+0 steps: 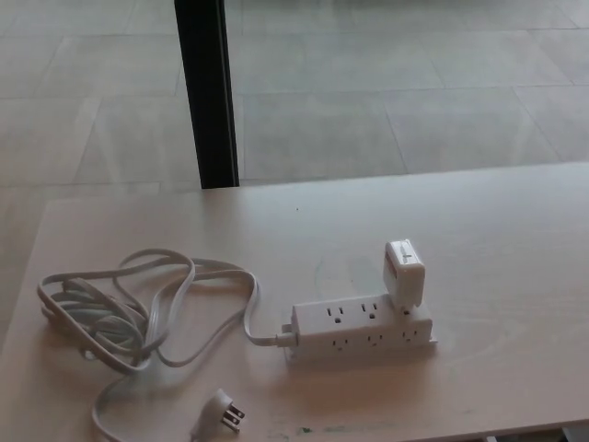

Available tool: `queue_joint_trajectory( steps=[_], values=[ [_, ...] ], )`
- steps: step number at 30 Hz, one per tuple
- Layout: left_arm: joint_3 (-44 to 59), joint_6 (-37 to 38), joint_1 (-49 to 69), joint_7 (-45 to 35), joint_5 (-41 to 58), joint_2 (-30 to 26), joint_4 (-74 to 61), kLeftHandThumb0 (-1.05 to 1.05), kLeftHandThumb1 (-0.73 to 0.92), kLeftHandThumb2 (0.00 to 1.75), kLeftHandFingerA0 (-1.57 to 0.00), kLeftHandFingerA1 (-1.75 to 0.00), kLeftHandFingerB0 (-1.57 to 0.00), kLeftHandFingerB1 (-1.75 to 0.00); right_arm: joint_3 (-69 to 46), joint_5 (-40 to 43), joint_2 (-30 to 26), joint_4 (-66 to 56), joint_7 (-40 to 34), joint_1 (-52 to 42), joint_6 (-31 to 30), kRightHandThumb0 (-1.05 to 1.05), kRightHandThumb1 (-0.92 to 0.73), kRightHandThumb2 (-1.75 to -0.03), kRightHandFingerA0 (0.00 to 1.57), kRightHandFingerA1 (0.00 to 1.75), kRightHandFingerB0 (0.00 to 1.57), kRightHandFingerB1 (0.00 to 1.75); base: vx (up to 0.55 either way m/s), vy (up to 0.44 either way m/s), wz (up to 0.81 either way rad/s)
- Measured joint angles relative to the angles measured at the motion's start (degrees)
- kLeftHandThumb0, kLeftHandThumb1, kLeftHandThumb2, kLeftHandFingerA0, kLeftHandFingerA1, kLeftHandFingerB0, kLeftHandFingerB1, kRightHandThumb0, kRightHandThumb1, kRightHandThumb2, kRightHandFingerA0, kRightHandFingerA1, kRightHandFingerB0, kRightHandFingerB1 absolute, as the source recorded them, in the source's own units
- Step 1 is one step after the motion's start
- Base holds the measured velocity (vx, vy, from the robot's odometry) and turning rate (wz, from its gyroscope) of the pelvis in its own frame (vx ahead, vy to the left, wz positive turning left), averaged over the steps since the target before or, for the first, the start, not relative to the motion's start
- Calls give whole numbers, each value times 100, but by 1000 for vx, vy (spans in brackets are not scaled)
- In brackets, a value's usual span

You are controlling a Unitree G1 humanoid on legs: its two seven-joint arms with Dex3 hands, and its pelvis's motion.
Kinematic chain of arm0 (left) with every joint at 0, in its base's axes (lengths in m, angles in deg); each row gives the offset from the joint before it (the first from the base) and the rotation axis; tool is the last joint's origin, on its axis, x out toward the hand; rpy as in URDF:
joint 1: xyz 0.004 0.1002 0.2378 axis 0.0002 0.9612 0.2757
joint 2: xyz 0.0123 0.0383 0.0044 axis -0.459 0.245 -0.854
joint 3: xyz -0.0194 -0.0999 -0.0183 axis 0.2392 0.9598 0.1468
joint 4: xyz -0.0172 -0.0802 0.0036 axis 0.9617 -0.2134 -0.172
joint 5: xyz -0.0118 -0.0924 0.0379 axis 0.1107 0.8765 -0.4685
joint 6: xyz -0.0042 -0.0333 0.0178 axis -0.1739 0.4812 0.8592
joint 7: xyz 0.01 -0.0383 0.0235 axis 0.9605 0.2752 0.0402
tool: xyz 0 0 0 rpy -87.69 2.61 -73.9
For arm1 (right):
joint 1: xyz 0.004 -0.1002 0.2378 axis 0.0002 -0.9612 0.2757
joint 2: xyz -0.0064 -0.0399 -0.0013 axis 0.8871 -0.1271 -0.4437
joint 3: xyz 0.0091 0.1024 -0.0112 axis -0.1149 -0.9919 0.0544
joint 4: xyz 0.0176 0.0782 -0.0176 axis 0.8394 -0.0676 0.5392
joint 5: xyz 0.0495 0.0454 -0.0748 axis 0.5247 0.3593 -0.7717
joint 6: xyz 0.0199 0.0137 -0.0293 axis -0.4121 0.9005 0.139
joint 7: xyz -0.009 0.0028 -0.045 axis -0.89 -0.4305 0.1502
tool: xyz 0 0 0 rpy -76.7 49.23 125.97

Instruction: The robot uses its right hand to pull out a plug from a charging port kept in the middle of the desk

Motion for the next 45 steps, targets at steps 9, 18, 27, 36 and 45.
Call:
queue_joint_trajectory(
  steps=[9,18,27,36,45],
  values=[
    [400,90,-217,-92,233,-84,274,-85,92,74,-81,-58,-63,-45,-742,622,-443,-994,251,675,-66,-86,-55,-58,110,63,47,63,0,0,0],
    [410,97,-255,-97,234,-85,307,-84,92,74,-80,-58,-64,-47,-365,756,-490,-2828,271,1951,-421,-61,-57,-58,84,88,33,32,0,0,0],
    [427,99,-309,-109,235,-85,350,-89,78,91,-80,-63,-58,-51,981,762,-387,-4320,362,3514,-1057,-70,-60,-59,92,79,38,33,0,0,0],
    [427,107,-318,-115,234,-85,366,-85,92,75,-79,-57,-61,-46,2833,563,9,-4837,550,4410,-1701,-75,-46,-84,94,135,32,47,0,0,0],
    [429,131,-326,-116,236,-85,385,-85,92,73,-81,-59,-64,-46,4696,-95,49,-4808,778,4588,-2094,-65,-44,-87,116,143,30,52,0,0,0]
  ],
)
